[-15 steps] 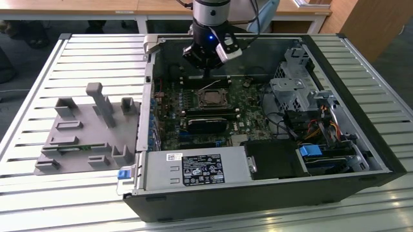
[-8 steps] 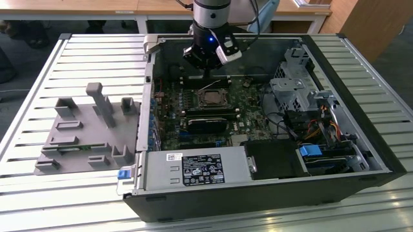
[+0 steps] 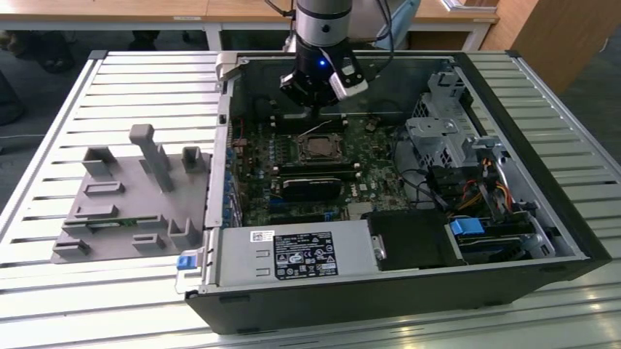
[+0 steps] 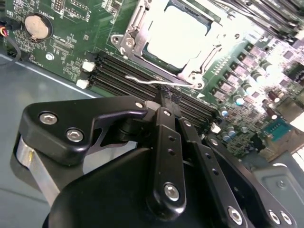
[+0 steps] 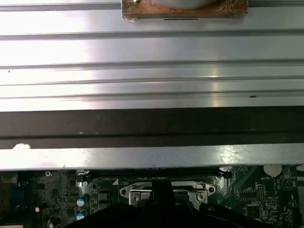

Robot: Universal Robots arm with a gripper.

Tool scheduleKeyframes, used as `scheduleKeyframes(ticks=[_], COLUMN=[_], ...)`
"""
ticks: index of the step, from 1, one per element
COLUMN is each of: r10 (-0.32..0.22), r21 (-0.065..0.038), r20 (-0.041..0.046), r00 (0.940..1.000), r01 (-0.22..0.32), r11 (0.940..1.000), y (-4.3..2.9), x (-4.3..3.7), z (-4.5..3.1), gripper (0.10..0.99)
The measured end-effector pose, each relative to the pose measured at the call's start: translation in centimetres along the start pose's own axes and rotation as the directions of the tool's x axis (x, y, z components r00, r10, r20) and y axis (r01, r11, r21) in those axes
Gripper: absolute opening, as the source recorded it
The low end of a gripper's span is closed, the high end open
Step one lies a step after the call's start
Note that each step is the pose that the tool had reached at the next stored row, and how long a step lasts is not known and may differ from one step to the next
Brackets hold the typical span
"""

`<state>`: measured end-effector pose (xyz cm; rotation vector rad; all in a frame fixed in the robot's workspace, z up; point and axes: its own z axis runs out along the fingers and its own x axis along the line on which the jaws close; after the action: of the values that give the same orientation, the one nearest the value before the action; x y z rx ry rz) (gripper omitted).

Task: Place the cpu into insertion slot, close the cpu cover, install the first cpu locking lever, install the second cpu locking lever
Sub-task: 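Install the first cpu locking lever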

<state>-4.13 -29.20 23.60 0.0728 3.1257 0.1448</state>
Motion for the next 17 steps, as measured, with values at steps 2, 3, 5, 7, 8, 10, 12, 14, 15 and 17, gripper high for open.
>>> scheduleKeyframes(ticks=[2, 3, 5, 7, 8, 10, 12, 14, 15, 17], r10=[0.0, 0.0, 0.0, 0.0, 0.0, 0.0, 0.0, 0.0, 0.0, 0.0], r21=[0.0, 0.0, 0.0, 0.0, 0.0, 0.0, 0.0, 0.0, 0.0, 0.0], r20=[0.0, 0.0001, 0.0001, 0.0, 0.0, 0.0001, 0.0, 0.0001, 0.0001, 0.0001], r00=[1.0, 1.0, 1.0, 1.0, 1.0, 1.0, 1.0, 1.0, 1.0, 1.0], r01=[0.0, 0.0, 0.0, 0.0, 0.0, 0.0, 0.0, 0.0, 0.0, 0.0], r11=[1.0, 1.0, 1.0, 1.0, 1.0, 1.0, 1.0, 1.0, 1.0, 1.0], y=[0.02, 0.04, 0.07, 0.11, 0.12, 0.15, 0.19, 0.24, 0.27, 0.33], x=[-0.17, -0.24, -0.35, -0.48, -0.56, -0.7, -0.83, -0.93, -0.98, -1.08], z=[0.22, 0.34, 0.51, 0.65, 0.72, 0.83, 0.95, 1.07, 1.14, 1.27], gripper=[0.106, 0.106, 0.106, 0.106, 0.106, 0.106, 0.106, 0.106, 0.106, 0.106])
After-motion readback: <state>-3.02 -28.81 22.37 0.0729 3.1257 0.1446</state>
